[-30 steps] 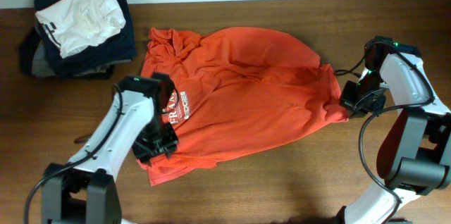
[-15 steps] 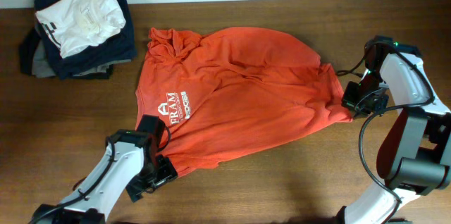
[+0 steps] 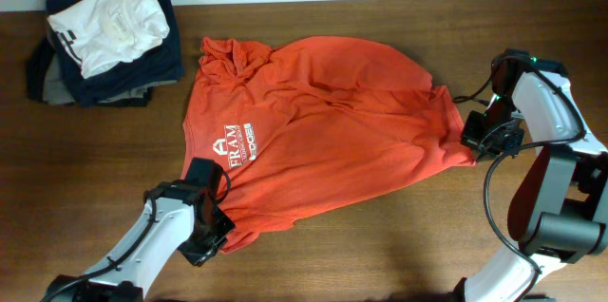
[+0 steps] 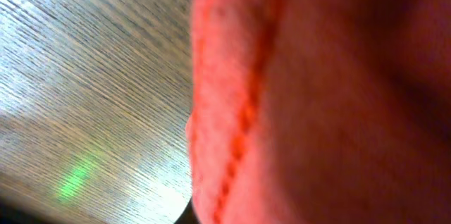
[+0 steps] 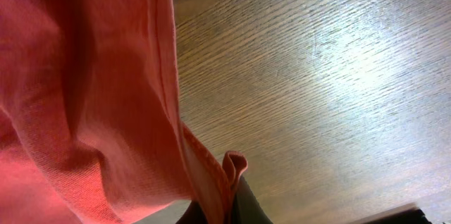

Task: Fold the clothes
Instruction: 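Fold the bottom edge up toward the collar with both grippers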

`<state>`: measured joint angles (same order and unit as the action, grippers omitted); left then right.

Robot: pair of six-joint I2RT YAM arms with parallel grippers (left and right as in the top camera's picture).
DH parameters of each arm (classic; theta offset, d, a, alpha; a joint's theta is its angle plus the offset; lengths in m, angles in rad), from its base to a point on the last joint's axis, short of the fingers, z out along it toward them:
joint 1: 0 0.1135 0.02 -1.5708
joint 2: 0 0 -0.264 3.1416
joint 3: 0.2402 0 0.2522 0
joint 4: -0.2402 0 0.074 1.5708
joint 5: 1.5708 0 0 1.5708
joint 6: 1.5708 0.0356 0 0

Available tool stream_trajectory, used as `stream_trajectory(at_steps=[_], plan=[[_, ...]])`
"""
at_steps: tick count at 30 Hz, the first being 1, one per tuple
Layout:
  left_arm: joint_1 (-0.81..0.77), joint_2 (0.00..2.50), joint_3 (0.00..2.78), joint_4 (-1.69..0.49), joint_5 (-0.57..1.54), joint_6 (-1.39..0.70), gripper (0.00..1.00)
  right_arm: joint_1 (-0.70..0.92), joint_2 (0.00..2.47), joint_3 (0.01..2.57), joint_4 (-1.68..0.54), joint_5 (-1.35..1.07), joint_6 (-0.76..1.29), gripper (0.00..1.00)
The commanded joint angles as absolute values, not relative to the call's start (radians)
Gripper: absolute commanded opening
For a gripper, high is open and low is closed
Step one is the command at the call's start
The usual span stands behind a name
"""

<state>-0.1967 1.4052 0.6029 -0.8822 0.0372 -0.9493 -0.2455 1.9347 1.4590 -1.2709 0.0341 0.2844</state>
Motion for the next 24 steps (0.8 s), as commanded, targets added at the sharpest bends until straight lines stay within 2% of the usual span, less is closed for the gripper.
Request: stream_trajectory(at_steps=[1,5,8,12,16,19,24], plan=[[-0.192,1.407,0.605,-0.953,0.038,-0.957,0.01,-0.245,1.923,1.491,-1.296,0.058,0.29,0.04],[-0.192,1.383,0.905,-1.29,0.034,-0.936,0.01,-0.25,1.923,1.665,-1.46,0.062,0.29,0.04],[-0.192,1.38,1.106,-1.499,-0.047,-0.923,0.01,-0.296,1.923,1.707,-1.549,0.061,0.289,0.04],[-0.192,1.38,1.267,-1.671,-0.09,-0.9,0.01,-0.323,1.923,1.707,-1.632,0.061,0.266,0.04],[-0.191,1.371,1.462,-1.682,-0.103,-0.854,0.01,-0.32,1.923,1.707,-1.635,0.052,0.267,0.04],[-0.191,1.375,1.477,-1.555,-0.104,-0.834,0.01,-0.29,1.923,1.707,-1.613,-0.047,0.212,0.04],[-0.191,1.414,1.473,-1.386,-0.239,-0.831,0.01,-0.209,1.924,1.705,-1.476,-0.109,0.196,0.04]])
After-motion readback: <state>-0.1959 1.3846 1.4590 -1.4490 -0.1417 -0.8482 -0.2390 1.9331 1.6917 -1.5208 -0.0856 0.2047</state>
